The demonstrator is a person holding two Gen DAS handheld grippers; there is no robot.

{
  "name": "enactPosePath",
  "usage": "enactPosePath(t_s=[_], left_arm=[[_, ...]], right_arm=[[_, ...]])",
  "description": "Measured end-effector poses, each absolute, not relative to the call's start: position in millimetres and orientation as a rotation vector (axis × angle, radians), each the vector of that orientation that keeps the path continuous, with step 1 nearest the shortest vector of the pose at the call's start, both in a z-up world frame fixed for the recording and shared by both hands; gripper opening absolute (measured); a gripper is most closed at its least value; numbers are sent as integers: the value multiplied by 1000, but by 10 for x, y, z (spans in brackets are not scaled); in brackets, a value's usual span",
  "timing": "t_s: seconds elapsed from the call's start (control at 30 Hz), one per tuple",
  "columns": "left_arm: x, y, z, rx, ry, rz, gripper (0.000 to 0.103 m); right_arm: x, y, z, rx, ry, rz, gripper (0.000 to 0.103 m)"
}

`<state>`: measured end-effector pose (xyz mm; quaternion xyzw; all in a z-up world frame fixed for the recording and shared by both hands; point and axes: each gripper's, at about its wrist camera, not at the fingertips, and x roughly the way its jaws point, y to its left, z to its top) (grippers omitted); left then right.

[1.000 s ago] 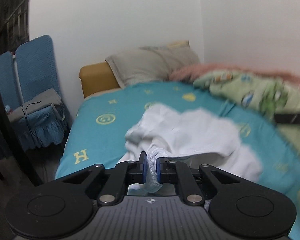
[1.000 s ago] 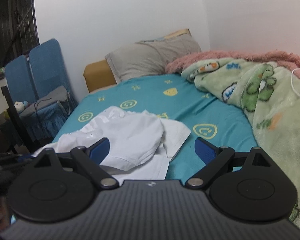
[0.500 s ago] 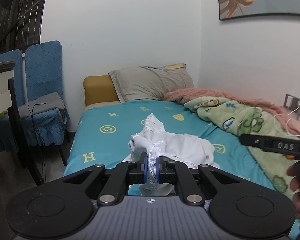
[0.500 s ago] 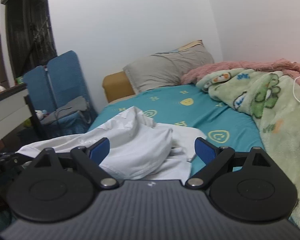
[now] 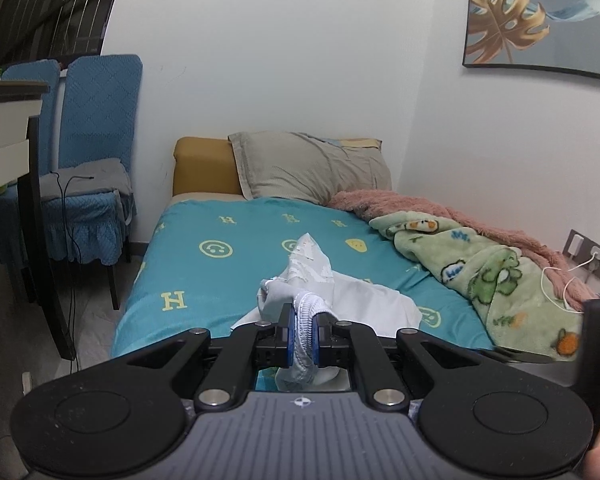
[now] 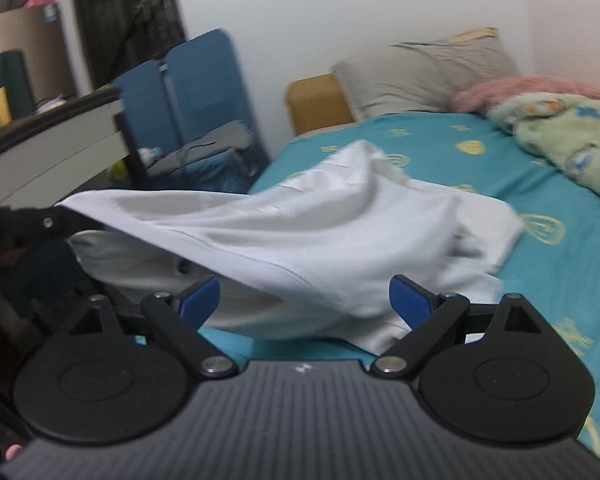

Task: Fold clothes
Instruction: 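Lift the T-shirt with the left gripper and shake it loose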

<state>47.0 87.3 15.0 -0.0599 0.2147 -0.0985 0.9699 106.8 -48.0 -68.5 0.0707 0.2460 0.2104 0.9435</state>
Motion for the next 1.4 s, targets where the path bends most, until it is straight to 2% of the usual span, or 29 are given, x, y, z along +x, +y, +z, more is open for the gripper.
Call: enactPosePath(t_s=[0.13,0.33,0.43,0.6,0.73,1.0,1.13,1.23,1.33,1.4], left_arm=[[560,856,51,-114,463,-208,9],[739,670,-262,-73,614,-211,9],[740,510,-348,1,590,-200,8],[707,612,-174,-72,464,-153,7],[600,759,7,-136,386,-132,7],[224,874,440,-232,164,-168,7],[126,944,576,-272,119,-183,7],[195,943,507,-261,172,-166,7],[300,957,353,-253,263,-144,7],[388,964,248,-249,317,-137,7]], right_arm=[[1287,-285,-835,94,504,437,93],[1530,-831,-829,323,454,208,93],[1663,-951,-986,279,553,111,93],[1813,-1048,-1241,212,698,-3,93],[1621,-1071,-990,200,555,-61,93],[819,-1078,-44,91,79,-172,93],[461,-1098,173,23,-23,-165,94],[642,-1191,26,66,196,-111,94],[1068,-1407,-395,260,532,-41,93],[1205,-1473,-586,295,601,-52,93]])
